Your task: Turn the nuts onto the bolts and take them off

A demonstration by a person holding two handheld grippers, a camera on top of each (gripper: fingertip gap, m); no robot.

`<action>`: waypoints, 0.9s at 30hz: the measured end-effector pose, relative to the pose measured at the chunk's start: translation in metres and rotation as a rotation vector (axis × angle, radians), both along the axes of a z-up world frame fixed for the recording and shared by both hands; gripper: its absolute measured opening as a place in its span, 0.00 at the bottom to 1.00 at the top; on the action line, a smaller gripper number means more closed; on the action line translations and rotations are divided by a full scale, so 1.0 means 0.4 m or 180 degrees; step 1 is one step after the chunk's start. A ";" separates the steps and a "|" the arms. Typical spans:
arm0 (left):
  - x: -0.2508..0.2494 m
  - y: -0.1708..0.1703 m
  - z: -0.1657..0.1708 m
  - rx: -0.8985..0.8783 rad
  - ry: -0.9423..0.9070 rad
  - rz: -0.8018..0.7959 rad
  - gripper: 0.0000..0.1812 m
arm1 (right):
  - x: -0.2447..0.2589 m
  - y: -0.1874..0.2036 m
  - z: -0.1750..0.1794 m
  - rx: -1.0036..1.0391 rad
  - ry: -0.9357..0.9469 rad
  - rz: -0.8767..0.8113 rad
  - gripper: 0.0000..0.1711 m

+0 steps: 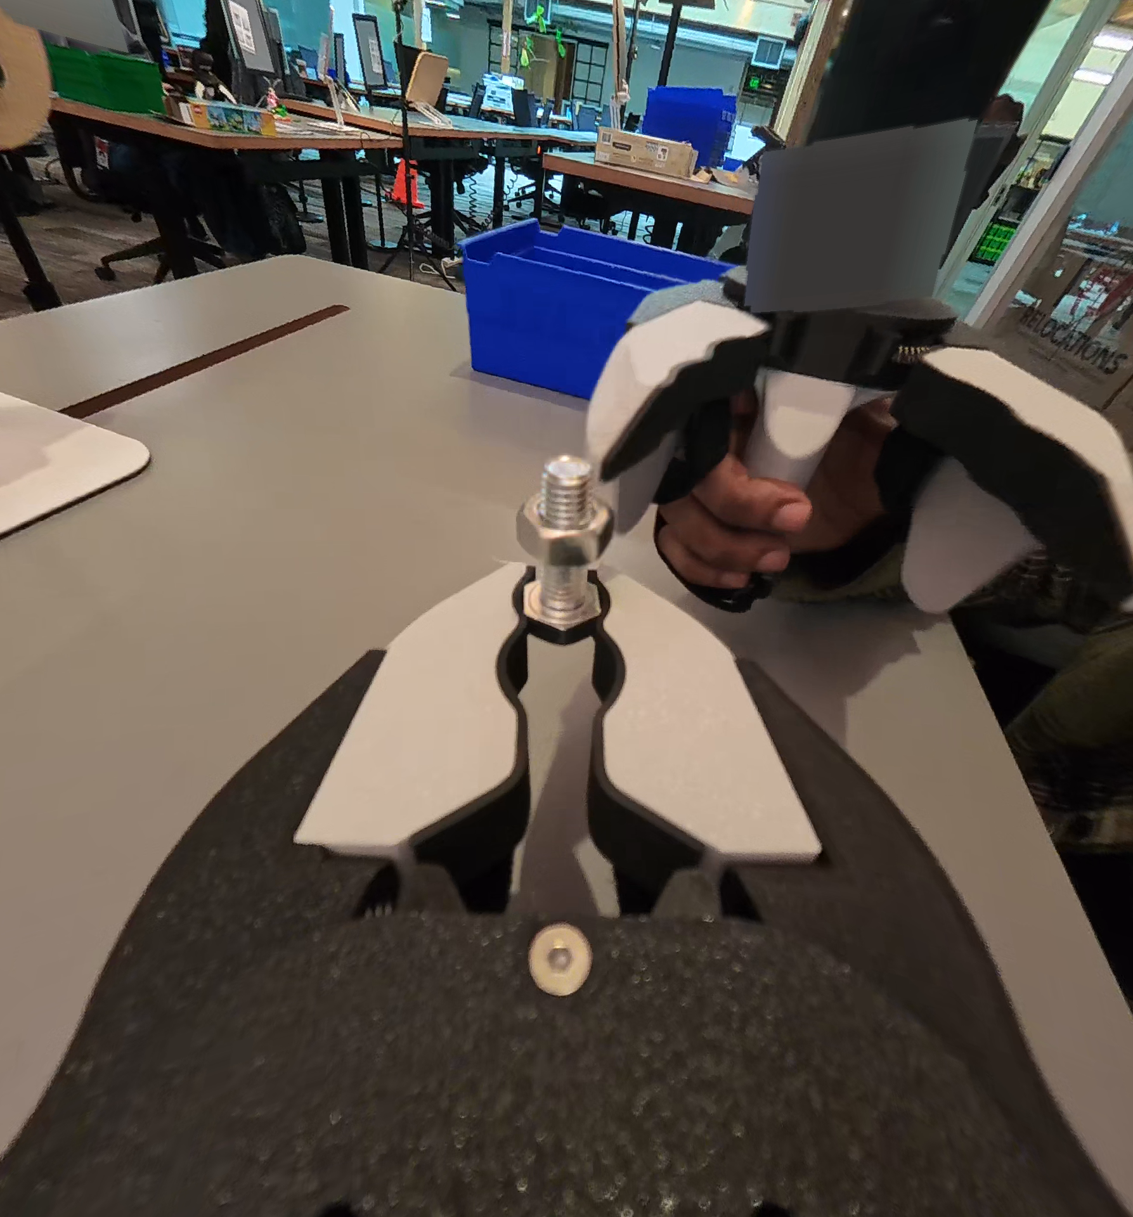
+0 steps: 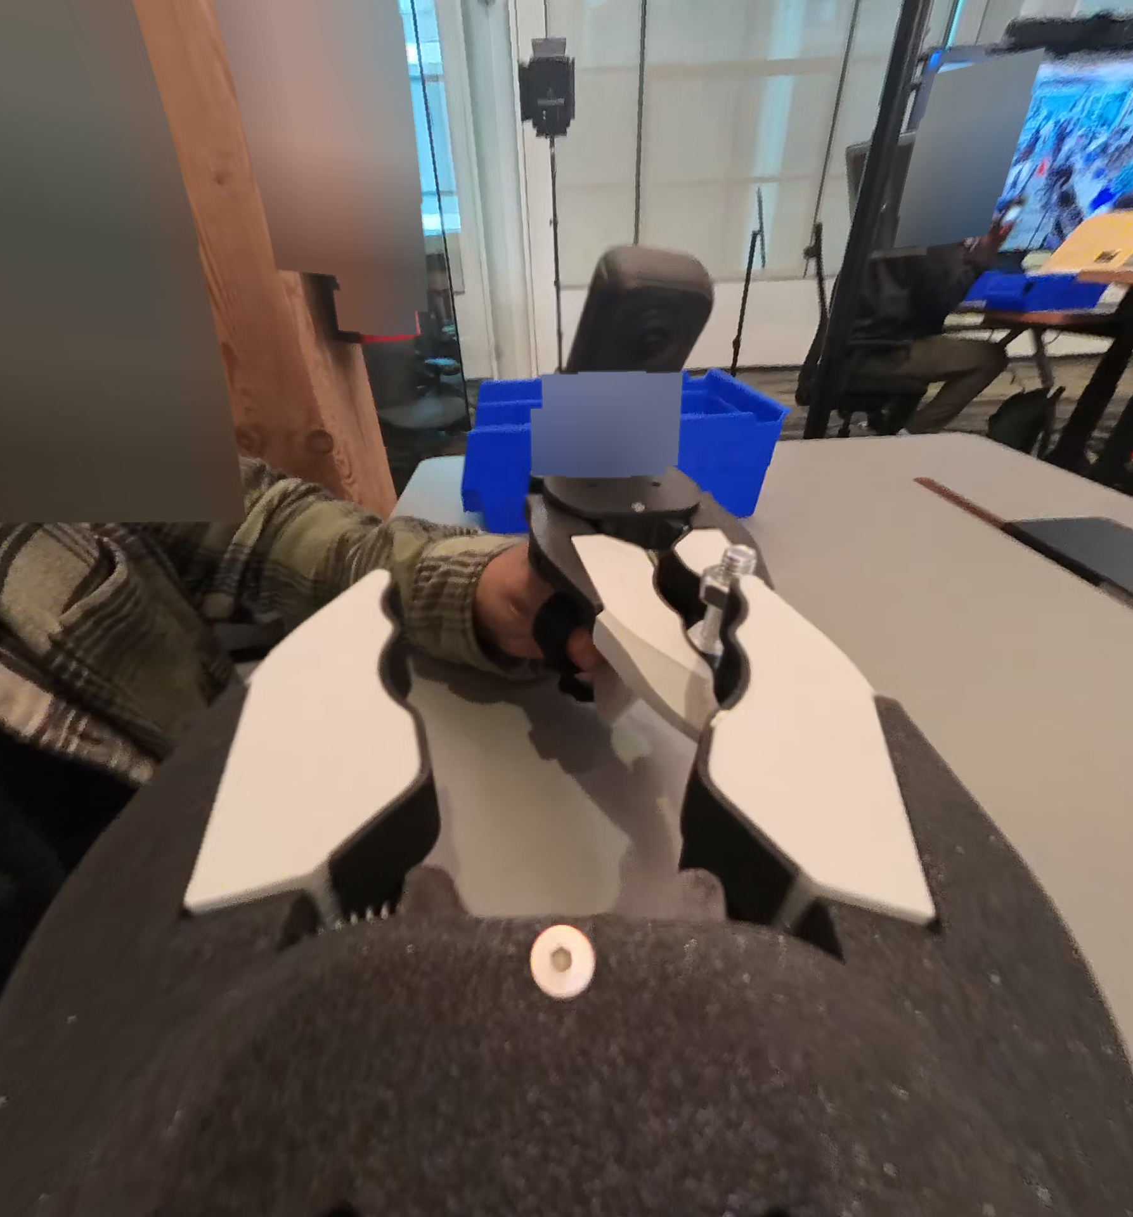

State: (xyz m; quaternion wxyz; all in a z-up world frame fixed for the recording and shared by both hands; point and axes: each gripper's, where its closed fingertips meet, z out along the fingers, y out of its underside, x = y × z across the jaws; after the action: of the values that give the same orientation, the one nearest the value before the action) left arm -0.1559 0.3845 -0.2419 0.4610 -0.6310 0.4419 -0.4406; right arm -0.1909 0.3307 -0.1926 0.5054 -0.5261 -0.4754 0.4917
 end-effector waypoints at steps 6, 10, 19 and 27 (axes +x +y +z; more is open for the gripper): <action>0.006 -0.010 -0.009 0.0018 0.0043 -0.0078 0.08 | 0.038 0.038 0.027 -0.0055 0.0270 -0.0221 0.50; 0.028 -0.043 -0.019 0.0095 0.0155 -0.0287 0.08 | 0.050 0.035 0.035 0.0120 0.0249 -0.0239 0.43; 0.051 -0.088 -0.033 0.0109 0.0238 -0.0594 0.08 | 0.037 0.040 -0.024 0.0115 -0.0126 -0.0148 0.29; 0.068 -0.116 -0.038 0.0150 0.0253 -0.0755 0.08 | 0.033 0.028 -0.047 0.0141 -0.0404 -0.0097 0.05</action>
State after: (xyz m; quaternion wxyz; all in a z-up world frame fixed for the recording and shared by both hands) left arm -0.1286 0.3382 -0.2573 0.4025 -0.5802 0.5416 -0.4561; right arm -0.1778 0.3419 -0.2116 0.4932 -0.5521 -0.5092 0.4389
